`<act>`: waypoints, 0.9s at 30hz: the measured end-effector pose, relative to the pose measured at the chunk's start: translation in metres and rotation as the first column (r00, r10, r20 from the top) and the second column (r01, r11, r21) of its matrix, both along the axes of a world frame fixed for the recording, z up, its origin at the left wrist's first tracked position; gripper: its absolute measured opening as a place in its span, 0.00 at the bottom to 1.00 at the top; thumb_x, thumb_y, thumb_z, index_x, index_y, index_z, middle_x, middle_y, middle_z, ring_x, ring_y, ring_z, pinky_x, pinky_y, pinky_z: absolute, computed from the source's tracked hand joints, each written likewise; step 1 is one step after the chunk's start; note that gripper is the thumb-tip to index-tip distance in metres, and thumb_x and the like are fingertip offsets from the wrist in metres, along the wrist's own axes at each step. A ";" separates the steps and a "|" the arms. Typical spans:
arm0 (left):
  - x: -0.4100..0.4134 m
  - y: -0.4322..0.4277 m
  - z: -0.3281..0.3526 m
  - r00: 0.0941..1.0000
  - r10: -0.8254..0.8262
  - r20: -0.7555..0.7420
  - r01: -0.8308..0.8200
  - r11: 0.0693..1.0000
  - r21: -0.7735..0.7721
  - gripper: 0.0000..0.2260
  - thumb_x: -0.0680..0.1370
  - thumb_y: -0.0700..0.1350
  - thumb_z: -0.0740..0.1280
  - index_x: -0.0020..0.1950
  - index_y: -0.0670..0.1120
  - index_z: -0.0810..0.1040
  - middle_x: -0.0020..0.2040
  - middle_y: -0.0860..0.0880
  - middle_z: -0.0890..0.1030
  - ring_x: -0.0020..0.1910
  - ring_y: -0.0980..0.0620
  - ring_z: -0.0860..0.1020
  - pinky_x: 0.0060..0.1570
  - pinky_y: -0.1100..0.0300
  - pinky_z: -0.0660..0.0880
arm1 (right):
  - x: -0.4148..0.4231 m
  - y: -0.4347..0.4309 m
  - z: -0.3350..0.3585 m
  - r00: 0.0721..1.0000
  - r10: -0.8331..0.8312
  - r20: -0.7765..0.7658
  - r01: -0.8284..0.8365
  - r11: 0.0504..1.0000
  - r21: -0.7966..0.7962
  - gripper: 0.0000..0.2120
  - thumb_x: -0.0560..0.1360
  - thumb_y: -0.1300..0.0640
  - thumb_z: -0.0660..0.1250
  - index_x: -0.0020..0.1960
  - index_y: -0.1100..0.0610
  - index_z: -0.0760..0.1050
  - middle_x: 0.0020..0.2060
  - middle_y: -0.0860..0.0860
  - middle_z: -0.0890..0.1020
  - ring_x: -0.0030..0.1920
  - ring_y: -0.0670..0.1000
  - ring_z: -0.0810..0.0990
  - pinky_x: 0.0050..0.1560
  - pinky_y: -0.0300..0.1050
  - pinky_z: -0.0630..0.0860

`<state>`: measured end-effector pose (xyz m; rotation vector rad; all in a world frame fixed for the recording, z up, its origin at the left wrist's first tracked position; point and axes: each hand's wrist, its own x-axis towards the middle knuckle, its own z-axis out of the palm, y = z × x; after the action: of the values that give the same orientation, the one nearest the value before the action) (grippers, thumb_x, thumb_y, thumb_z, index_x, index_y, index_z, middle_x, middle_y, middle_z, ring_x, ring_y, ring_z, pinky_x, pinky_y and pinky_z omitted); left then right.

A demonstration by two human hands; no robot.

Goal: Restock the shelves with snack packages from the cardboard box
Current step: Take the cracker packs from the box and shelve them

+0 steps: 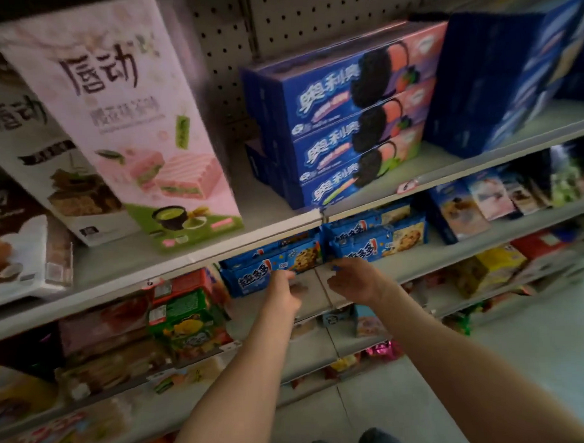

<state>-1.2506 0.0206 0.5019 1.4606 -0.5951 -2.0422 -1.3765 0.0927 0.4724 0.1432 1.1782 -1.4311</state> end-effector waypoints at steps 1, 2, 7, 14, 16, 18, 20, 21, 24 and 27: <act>-0.008 0.007 0.003 0.999 -0.047 0.002 0.047 0.999 0.017 0.08 0.77 0.32 0.55 0.41 0.40 0.68 0.38 0.42 0.69 0.34 0.44 0.71 0.36 0.53 0.71 | -0.009 0.008 0.001 0.999 -0.035 0.008 0.034 0.999 0.036 0.05 0.77 0.61 0.62 0.48 0.63 0.67 0.39 0.56 0.66 0.37 0.51 0.68 0.35 0.41 0.72; -0.018 0.014 0.005 0.996 -0.092 -0.006 0.092 0.995 0.036 0.06 0.77 0.32 0.55 0.42 0.39 0.68 0.38 0.41 0.70 0.35 0.43 0.72 0.38 0.52 0.72 | -0.019 0.015 0.001 0.997 -0.076 0.002 0.076 0.994 0.075 0.07 0.77 0.61 0.62 0.50 0.63 0.66 0.39 0.55 0.64 0.36 0.50 0.67 0.33 0.41 0.71; -0.072 0.028 -0.009 0.983 -0.173 -0.067 0.173 0.985 0.006 0.08 0.76 0.30 0.54 0.50 0.35 0.71 0.39 0.40 0.73 0.36 0.43 0.73 0.38 0.53 0.71 | -0.079 0.035 -0.007 0.981 -0.189 0.048 0.187 0.981 0.049 0.05 0.76 0.61 0.62 0.43 0.63 0.68 0.33 0.54 0.64 0.31 0.49 0.64 0.31 0.40 0.66; -0.114 0.026 -0.033 0.997 0.020 -0.073 -0.020 1.000 -0.003 0.08 0.76 0.31 0.54 0.45 0.39 0.71 0.38 0.43 0.72 0.35 0.47 0.72 0.36 0.57 0.70 | -0.120 0.030 -0.018 0.991 -0.067 0.116 0.076 0.994 -0.080 0.06 0.76 0.64 0.59 0.48 0.65 0.73 0.39 0.58 0.76 0.39 0.53 0.74 0.46 0.43 0.71; -0.117 0.030 -0.032 0.997 0.059 -0.042 -0.059 0.998 0.005 0.06 0.77 0.33 0.56 0.44 0.39 0.71 0.38 0.43 0.72 0.35 0.47 0.72 0.36 0.57 0.70 | -0.128 0.033 -0.013 0.994 0.000 0.111 0.005 0.999 -0.044 0.05 0.77 0.63 0.59 0.45 0.64 0.72 0.38 0.57 0.74 0.38 0.53 0.73 0.45 0.43 0.71; -0.121 0.036 -0.028 0.997 0.068 0.033 -0.068 0.998 0.007 0.05 0.77 0.35 0.57 0.44 0.40 0.70 0.37 0.44 0.72 0.33 0.49 0.71 0.34 0.57 0.69 | -0.136 0.035 -0.005 0.993 0.082 0.079 -0.087 0.995 0.059 0.09 0.78 0.61 0.61 0.40 0.63 0.69 0.34 0.56 0.69 0.34 0.51 0.69 0.45 0.42 0.71; -0.124 0.040 -0.024 0.981 -0.016 0.194 0.022 0.999 -0.030 0.02 0.78 0.37 0.59 0.47 0.40 0.71 0.37 0.44 0.72 0.34 0.49 0.71 0.34 0.56 0.69 | -0.144 0.038 -0.003 0.989 0.144 0.030 -0.147 0.977 0.156 0.09 0.78 0.59 0.61 0.41 0.63 0.68 0.33 0.56 0.67 0.33 0.51 0.67 0.47 0.43 0.72; -0.126 0.040 -0.023 0.954 -0.061 0.295 0.080 0.995 -0.054 0.03 0.77 0.38 0.60 0.49 0.40 0.71 0.38 0.45 0.72 0.36 0.49 0.71 0.36 0.55 0.71 | -0.149 0.039 -0.002 0.984 0.178 -0.017 -0.171 0.965 0.201 0.08 0.78 0.58 0.62 0.43 0.62 0.69 0.33 0.56 0.68 0.33 0.52 0.68 0.46 0.45 0.73; -0.133 0.042 -0.024 0.826 -0.112 0.553 0.245 0.954 -0.173 0.02 0.77 0.42 0.64 0.47 0.44 0.73 0.40 0.46 0.74 0.39 0.49 0.73 0.43 0.55 0.71 | -0.160 0.040 -0.002 0.887 0.277 -0.369 -0.166 0.938 0.305 0.11 0.74 0.54 0.66 0.52 0.58 0.69 0.43 0.54 0.75 0.40 0.54 0.76 0.42 0.49 0.77; -0.136 0.043 -0.032 0.768 -0.079 0.636 0.329 0.901 -0.285 0.05 0.77 0.45 0.65 0.50 0.45 0.76 0.43 0.47 0.78 0.38 0.49 0.75 0.42 0.56 0.72 | -0.175 0.045 -0.003 0.706 0.182 -0.685 0.094 0.934 0.346 0.24 0.74 0.57 0.67 0.65 0.62 0.60 0.60 0.61 0.73 0.58 0.61 0.75 0.54 0.54 0.75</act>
<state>-1.3868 0.0639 0.4702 1.8611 -1.3959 -1.4282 -1.5515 0.1373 0.4690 -0.2190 2.0759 -1.2326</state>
